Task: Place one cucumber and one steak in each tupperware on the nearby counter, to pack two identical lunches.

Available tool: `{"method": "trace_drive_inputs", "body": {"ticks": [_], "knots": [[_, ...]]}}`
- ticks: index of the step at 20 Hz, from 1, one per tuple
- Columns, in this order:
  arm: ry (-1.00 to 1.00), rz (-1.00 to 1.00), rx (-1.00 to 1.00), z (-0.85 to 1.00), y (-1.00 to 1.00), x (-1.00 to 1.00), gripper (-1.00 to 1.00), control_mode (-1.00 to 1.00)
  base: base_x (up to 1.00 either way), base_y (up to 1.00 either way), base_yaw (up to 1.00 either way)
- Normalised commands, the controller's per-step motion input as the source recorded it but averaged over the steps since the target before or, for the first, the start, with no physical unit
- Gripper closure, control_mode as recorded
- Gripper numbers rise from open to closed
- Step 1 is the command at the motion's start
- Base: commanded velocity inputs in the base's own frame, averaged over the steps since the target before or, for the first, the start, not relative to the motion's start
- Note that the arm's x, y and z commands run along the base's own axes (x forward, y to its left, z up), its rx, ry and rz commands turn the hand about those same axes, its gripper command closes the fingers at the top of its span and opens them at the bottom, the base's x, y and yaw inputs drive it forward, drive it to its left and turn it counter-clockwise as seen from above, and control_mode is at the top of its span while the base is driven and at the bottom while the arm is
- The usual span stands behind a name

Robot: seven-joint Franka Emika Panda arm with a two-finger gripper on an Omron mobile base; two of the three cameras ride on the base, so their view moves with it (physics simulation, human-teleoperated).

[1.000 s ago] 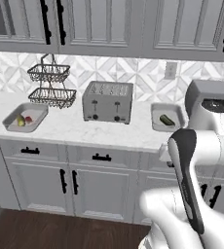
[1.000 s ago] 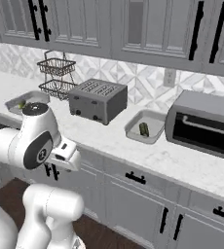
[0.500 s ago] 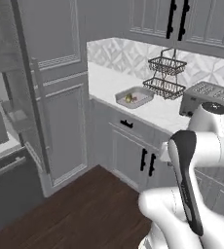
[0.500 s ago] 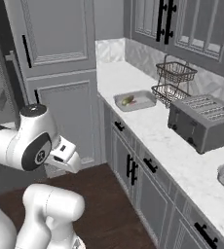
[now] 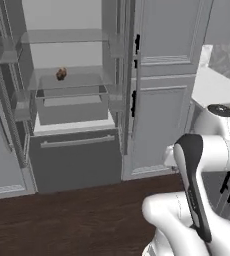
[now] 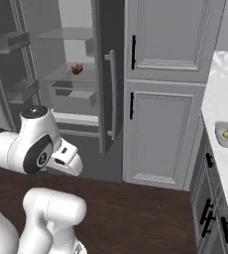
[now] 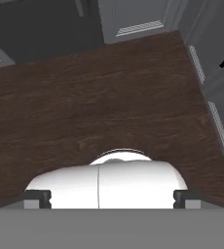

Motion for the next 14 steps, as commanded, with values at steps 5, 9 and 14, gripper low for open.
{"method": "trace_drive_inputs", "body": {"ticks": [5,9,14], "knots": [[0.00,0.00,0.00,0.00,0.00,0.00,-1.00,1.00,1.00,0.15,0.07],[0.00,0.00,0.00,0.00,0.00,0.00,-1.00,1.00,0.22,0.12,0.00],[0.00,0.00,0.00,0.00,0.00,0.00,-1.00,1.00,0.08,0.94,0.00]]}}
